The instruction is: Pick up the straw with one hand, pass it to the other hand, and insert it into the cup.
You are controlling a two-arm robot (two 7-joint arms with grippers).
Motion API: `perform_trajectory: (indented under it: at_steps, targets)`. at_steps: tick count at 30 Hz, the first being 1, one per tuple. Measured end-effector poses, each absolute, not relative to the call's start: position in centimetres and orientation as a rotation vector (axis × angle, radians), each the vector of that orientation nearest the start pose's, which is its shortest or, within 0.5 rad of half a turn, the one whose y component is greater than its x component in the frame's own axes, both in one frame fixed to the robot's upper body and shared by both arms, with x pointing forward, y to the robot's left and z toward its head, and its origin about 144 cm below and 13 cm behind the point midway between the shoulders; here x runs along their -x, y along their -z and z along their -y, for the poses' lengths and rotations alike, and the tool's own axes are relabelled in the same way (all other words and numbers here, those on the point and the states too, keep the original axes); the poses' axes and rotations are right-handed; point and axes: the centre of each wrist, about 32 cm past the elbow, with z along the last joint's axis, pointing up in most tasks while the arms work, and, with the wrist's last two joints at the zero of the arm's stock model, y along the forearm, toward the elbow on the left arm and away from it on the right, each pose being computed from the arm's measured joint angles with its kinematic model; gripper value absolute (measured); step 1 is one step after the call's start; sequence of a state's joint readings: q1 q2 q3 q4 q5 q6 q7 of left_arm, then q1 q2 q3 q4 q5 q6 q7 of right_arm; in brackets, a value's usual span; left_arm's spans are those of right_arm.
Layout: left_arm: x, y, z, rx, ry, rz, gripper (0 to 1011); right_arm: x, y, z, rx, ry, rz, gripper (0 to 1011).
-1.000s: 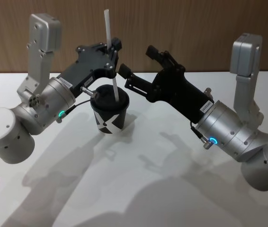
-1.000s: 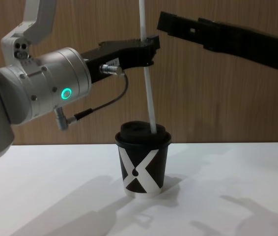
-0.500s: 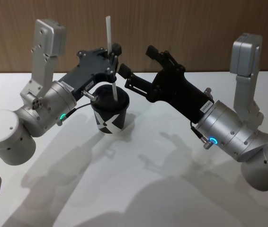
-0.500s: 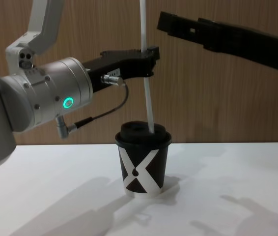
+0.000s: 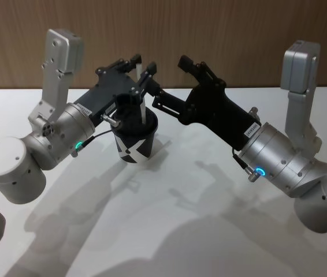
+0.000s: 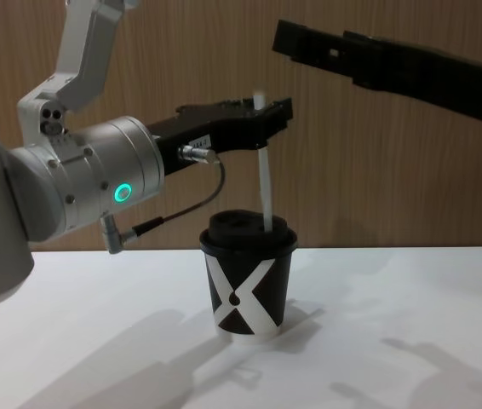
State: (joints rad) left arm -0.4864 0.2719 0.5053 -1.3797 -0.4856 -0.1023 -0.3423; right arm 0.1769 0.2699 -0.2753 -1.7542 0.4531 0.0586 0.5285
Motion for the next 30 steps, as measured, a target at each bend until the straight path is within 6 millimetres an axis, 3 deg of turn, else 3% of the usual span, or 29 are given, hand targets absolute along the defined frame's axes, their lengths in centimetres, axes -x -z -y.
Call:
perform_trajectory:
  at_steps: [11,19,30]
  targets:
    - [-55.1,-122.8,-17.9,0.219,-0.803,0.103,681,-48.4,-124.4,20.6,-0.244,0.692,0.083,1001]
    - [-53.4,-122.8,-18.8,0.233,-0.804,0.078,958,-48.4,-124.4,20.6,-0.244,0.692,0.083,1001]
    - [-51.1,-122.0,-19.8,0.222,-0.820,0.028,1003,-48.3,-124.2,20.6,-0.243,0.695,0.080,1001]
